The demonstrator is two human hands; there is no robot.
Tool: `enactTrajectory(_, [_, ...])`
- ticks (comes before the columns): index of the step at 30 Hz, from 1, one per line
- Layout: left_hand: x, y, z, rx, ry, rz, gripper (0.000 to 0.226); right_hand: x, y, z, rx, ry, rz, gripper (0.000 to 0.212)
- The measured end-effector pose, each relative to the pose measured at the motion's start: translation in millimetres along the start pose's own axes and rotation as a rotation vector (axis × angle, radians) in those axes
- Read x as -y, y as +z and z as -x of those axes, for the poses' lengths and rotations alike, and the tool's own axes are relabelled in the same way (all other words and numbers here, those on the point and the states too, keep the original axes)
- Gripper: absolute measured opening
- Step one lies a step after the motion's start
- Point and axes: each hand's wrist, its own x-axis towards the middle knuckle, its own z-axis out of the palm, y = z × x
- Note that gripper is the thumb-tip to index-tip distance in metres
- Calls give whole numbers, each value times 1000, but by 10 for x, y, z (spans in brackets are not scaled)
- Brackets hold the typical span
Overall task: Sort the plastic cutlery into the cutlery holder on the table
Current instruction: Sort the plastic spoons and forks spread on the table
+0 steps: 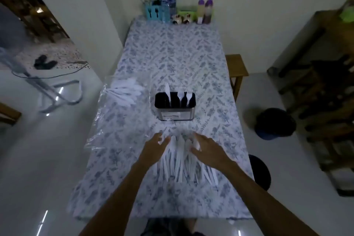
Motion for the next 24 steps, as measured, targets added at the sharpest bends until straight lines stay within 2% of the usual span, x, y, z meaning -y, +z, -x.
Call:
enactTrajectory(2, [82,87,93,-57,-39,60,57,33,162,64,14,47,-13,62])
enactTrajectory(5, [289,208,243,-121,-75,102,45,130,476,152,8,148,-72,22])
enactTrajectory(6, [328,222,277,-138,-83,113,41,193,556,151,-3,177,-81,20])
enactTrajectory(9, [434,228,332,-133,-68,124,17,361,798,81,-28,288,-75,25])
enactTrajectory(11, [529,221,331,-103,-40,147,9,453,930,28,-71,352,-44,29])
enactTrajectory(18, [686,126,183,25,13,225,10,538,1133,-48,-172,509,-59,26])
enactTrajectory(22, [756,166,32,118,22,287,19,603,1135,28,-230,527,-139,13])
enactTrajectory(24, [680,205,19,168,-32,391,24,659,1151,114,-234,473,-170,12])
